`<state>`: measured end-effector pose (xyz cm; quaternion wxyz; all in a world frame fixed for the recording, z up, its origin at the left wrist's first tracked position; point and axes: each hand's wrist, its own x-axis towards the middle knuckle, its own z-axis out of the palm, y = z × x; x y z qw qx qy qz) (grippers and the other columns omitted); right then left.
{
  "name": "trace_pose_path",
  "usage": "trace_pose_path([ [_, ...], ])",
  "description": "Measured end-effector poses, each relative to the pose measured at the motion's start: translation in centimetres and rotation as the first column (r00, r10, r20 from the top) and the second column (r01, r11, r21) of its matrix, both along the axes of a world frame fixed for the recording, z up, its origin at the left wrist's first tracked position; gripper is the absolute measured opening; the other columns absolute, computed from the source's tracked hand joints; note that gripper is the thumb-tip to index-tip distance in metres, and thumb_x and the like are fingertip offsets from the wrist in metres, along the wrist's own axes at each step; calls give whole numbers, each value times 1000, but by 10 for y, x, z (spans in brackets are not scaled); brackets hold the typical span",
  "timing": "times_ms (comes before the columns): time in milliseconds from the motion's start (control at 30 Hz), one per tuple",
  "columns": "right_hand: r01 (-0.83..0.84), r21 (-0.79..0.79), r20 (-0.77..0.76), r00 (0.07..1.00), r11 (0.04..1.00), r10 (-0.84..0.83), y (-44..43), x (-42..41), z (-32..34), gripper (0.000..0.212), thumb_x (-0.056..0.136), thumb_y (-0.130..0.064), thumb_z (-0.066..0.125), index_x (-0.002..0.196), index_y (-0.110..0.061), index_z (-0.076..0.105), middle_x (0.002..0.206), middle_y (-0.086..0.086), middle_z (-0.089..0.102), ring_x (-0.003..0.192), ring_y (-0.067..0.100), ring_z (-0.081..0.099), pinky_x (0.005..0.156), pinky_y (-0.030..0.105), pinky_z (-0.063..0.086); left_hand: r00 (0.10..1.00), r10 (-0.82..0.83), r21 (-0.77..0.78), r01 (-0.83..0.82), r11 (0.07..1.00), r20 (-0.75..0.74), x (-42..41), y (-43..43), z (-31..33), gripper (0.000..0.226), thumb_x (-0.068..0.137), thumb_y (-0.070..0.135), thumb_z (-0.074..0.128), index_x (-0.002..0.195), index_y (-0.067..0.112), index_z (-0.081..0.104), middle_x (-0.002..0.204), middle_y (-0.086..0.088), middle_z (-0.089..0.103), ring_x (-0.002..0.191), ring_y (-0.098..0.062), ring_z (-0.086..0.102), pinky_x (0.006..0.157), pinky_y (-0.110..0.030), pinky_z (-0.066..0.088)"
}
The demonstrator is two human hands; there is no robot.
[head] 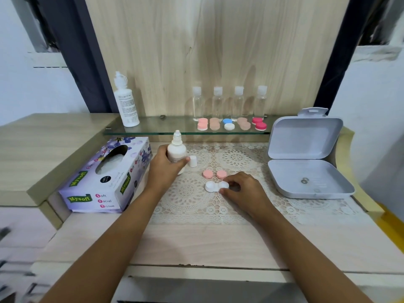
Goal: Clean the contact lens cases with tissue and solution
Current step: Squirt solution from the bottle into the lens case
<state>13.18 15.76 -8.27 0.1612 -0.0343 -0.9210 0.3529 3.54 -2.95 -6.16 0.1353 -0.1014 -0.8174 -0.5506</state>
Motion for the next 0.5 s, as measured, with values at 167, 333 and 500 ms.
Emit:
trace_pose_path([
  [167, 1, -4, -5, 1000, 1000, -1, 0, 0, 0, 22, 79, -25, 68, 100, -19, 68, 101, -3, 61, 97, 13, 54, 84, 31, 44, 998, 55, 43, -57, 997, 39, -8, -1, -7, 52, 76, 31, 75, 116, 12, 47, 105, 2, 57, 97, -18, 55, 80, -30, 43],
  [333, 3, -3, -4, 1000, 1000, -3, 0, 0, 0, 22, 79, -25, 67, 101, -19, 68, 102, -2, 62, 99, 13, 53, 85, 32, 44, 997, 47, 35, -50, 998, 63, -7, 0, -10, 57, 76, 32, 75, 121, 12, 47, 107, 3, 56, 99, -17, 55, 79, -28, 40],
  [500, 6, -3, -10, 1000, 1000, -6, 0, 0, -1, 23, 79, -26, 67, 102, -19, 68, 103, -2, 62, 99, 13, 53, 86, 33, 44, 997, 78, 16, -78, 997, -8, -3, 0, -8, 93, 73, 42, 75, 146, 18, 22, 141, -1, 41, 129, -17, 39, 105, -37, 36],
])
